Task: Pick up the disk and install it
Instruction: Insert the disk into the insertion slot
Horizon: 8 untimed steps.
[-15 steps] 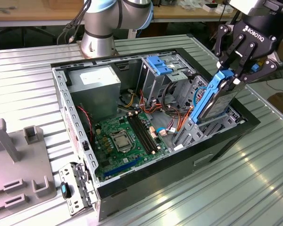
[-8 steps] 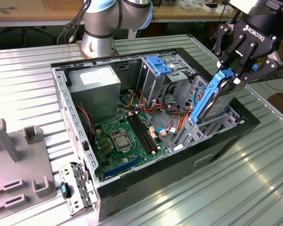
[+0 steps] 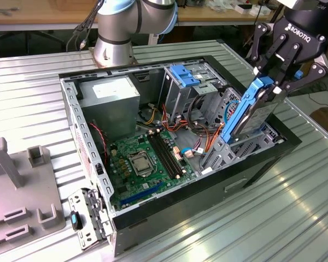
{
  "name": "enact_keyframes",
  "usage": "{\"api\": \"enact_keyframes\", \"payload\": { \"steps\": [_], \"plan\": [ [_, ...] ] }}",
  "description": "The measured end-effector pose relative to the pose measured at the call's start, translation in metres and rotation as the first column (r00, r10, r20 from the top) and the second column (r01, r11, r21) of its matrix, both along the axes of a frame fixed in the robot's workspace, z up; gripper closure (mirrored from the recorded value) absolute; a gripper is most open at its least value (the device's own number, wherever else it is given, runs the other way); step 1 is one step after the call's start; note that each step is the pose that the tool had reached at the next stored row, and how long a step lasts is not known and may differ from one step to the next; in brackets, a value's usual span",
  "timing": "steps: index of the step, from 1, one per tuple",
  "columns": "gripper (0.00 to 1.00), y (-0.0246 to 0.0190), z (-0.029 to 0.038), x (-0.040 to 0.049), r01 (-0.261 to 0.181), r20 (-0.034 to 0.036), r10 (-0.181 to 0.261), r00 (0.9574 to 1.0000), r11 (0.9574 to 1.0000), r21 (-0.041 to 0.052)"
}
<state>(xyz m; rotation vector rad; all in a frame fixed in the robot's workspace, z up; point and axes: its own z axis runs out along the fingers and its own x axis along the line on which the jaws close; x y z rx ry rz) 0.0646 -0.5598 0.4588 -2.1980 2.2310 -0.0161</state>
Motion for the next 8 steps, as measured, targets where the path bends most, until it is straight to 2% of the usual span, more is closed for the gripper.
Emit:
{"api": "enact_keyframes", "payload": {
  "steps": [8],
  "plan": [
    [0.63,0.0,0.0008,0.0,0.0,-0.0005,0.0,1.0,1.0,0.0]
  ]
}}
